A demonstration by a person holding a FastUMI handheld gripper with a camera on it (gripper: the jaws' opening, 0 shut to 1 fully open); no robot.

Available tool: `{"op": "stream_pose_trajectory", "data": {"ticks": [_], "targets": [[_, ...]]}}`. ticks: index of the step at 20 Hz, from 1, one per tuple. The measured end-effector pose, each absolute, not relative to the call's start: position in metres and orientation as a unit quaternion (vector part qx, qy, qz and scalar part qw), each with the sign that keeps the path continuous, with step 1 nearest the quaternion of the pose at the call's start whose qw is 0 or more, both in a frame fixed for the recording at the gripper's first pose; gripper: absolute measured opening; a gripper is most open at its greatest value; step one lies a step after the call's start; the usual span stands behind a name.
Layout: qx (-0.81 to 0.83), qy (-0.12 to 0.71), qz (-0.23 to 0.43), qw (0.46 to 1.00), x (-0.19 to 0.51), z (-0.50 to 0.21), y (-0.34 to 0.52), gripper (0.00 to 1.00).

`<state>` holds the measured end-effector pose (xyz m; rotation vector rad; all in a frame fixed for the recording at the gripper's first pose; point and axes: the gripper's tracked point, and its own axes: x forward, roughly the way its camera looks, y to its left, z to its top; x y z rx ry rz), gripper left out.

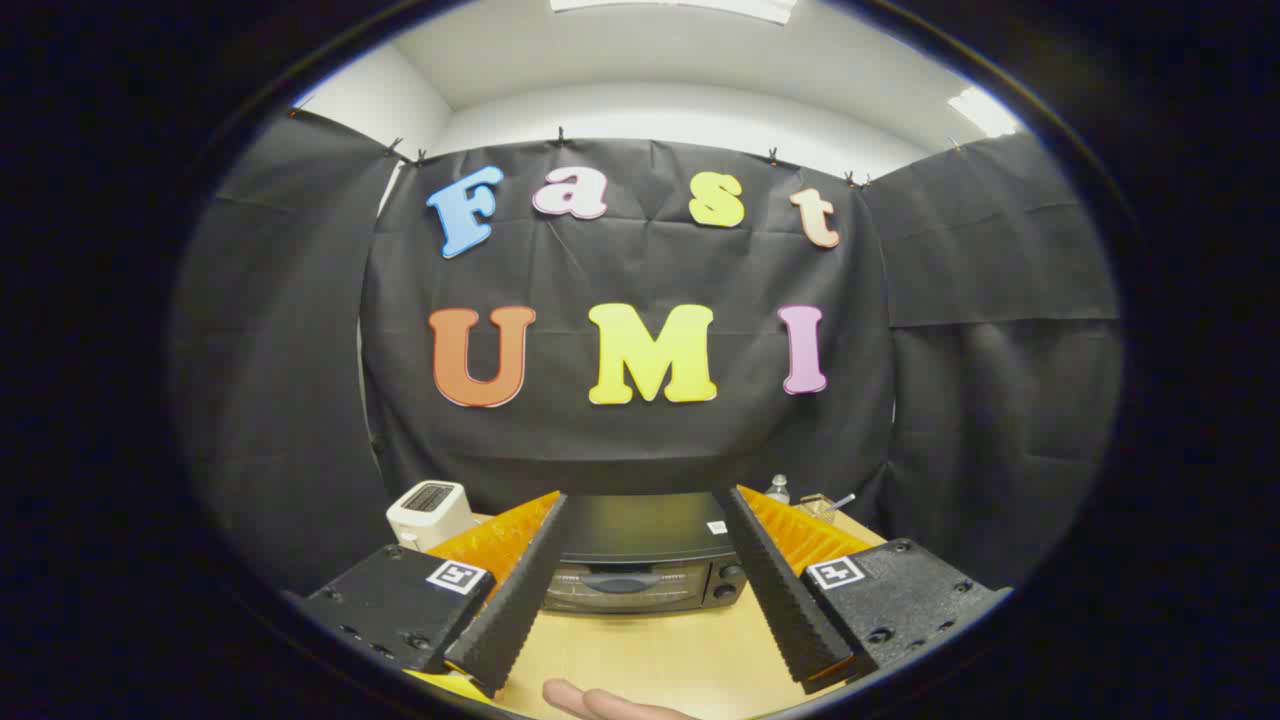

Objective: Open the toaster oven, put the food inside, and close the toaster oven door.

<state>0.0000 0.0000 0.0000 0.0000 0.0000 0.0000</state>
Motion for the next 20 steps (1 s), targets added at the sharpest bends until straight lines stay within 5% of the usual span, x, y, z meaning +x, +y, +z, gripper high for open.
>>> {"op": "stream_pose_trajectory", "data": {"ticks": [20], "targets": [[0.004,0.008,-0.004,1.0,0.026,-0.025,-0.005,1.0]]}}
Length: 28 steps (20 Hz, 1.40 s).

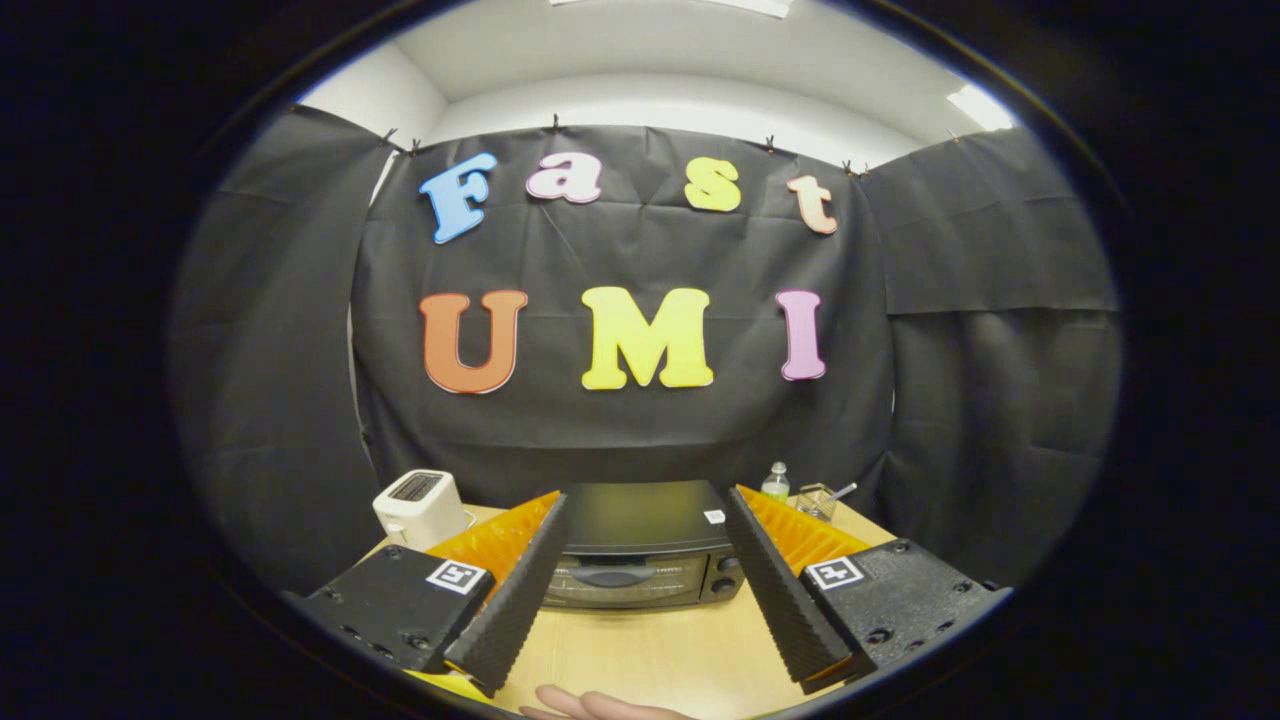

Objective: Open the toaster oven, put the food inside, and close the toaster oven door.

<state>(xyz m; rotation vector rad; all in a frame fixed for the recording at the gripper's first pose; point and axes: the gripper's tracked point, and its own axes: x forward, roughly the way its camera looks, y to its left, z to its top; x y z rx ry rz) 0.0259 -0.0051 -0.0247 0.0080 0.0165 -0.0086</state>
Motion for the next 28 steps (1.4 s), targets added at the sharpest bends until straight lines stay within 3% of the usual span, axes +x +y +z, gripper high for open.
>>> {"op": "stream_pose_trajectory", "data": {"ticks": [12,21,28], "targets": [[0.022,-0.003,0.015,1.0,0.111,-0.075,0.005,1.0],[0.014,0.111,0.027,0.993,0.199,-0.178,0.016,1.0],[0.014,0.156,0.035,0.987,0.215,-0.212,0.034,1.0]]}}
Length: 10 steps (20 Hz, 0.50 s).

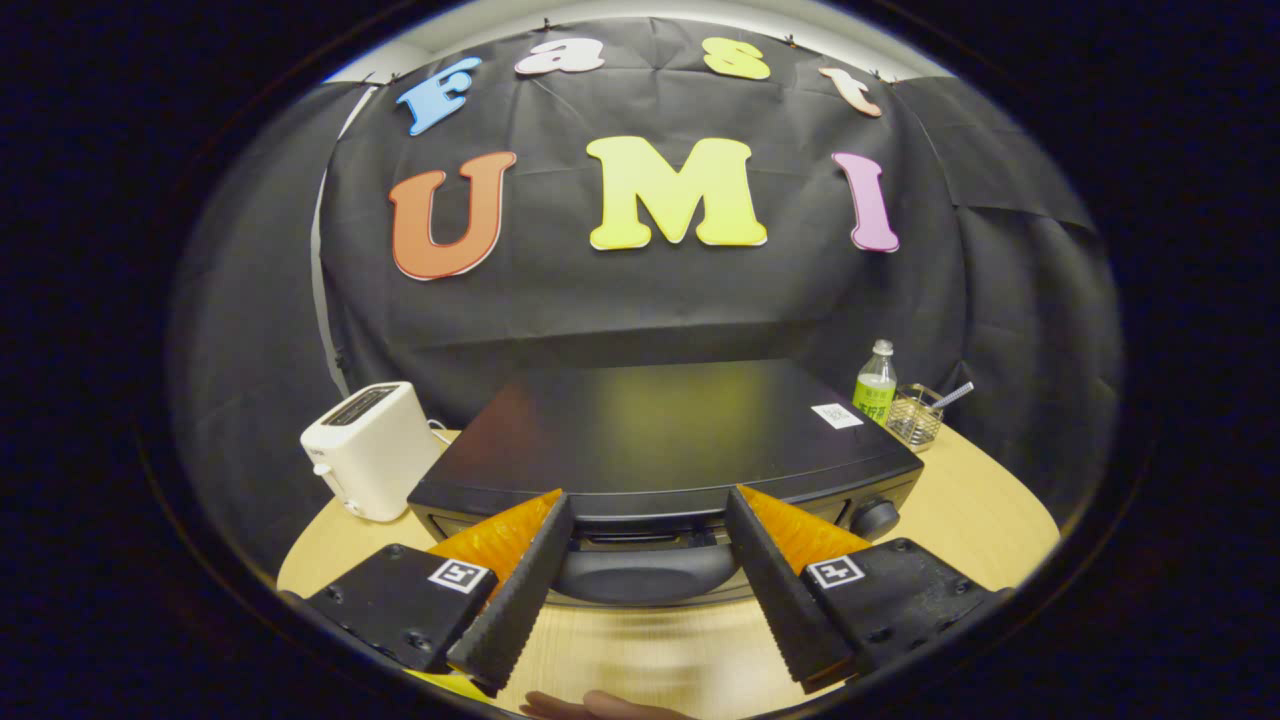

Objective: Open the toaster oven, put the food inside, and close the toaster oven door.

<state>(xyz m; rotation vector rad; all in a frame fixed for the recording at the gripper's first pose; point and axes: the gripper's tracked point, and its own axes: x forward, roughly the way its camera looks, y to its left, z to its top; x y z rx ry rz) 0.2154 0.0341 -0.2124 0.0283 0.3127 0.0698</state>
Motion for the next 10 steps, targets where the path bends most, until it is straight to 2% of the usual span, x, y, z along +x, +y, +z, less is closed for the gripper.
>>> {"op": "stream_pose_trajectory", "data": {"ticks": [3,10], "targets": [[0.002,0.171,0.029,0.985,0.208,-0.221,0.038,1.0],[0.0,0.145,0.035,0.989,0.191,-0.225,0.036,0.99]]}}
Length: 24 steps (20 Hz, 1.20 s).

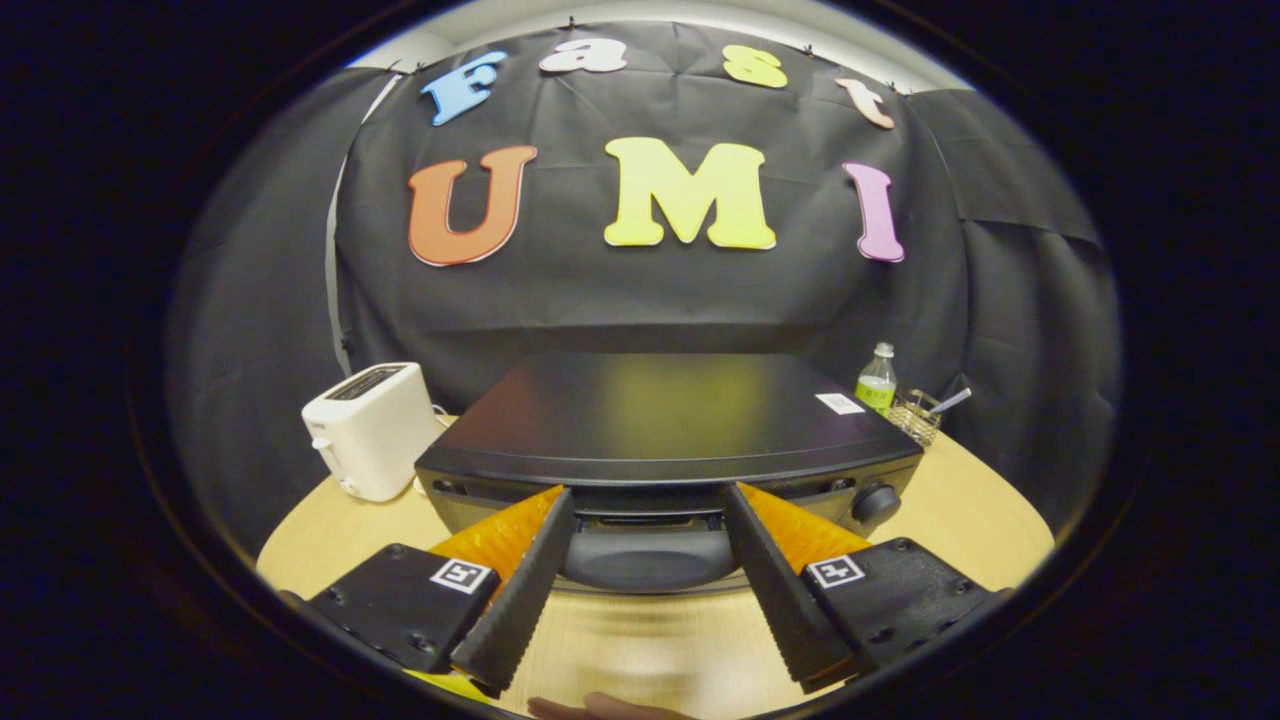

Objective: Open the toaster oven, put the food inside, and close the toaster oven door.

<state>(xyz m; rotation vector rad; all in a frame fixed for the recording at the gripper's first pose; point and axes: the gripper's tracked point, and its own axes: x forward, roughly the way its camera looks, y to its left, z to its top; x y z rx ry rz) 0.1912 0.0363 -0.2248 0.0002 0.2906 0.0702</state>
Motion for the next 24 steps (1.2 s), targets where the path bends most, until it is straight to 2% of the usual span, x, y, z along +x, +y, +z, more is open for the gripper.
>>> {"op": "stream_pose_trajectory", "data": {"ticks": [10,19,24], "targets": [[0.013,0.103,0.065,0.993,0.127,-0.261,0.026,1.0],[-0.015,0.066,0.075,0.995,0.098,-0.298,0.022,1.0],[-0.001,0.079,0.062,0.995,0.09,-0.324,0.02,1.0]]}}
